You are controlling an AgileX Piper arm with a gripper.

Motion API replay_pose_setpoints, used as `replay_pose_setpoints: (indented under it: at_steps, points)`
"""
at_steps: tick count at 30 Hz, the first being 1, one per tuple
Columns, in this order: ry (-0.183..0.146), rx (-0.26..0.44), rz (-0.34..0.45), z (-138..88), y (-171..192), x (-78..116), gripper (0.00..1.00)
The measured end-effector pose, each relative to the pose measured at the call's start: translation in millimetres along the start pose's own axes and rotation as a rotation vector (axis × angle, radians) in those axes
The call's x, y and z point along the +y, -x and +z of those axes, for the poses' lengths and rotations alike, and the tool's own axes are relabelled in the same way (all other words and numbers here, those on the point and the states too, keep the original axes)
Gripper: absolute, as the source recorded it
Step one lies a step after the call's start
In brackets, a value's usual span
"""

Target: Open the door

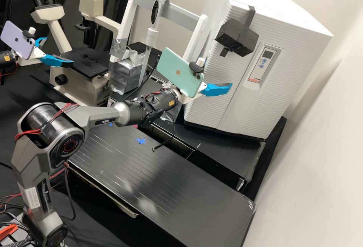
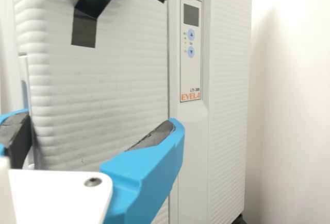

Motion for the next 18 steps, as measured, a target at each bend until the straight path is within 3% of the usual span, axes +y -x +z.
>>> replay_pose_setpoints:
  at_steps: [18]
  points:
    - [0.002,0.008,-0.024,-0.7,0.0,-2.2,0.0]
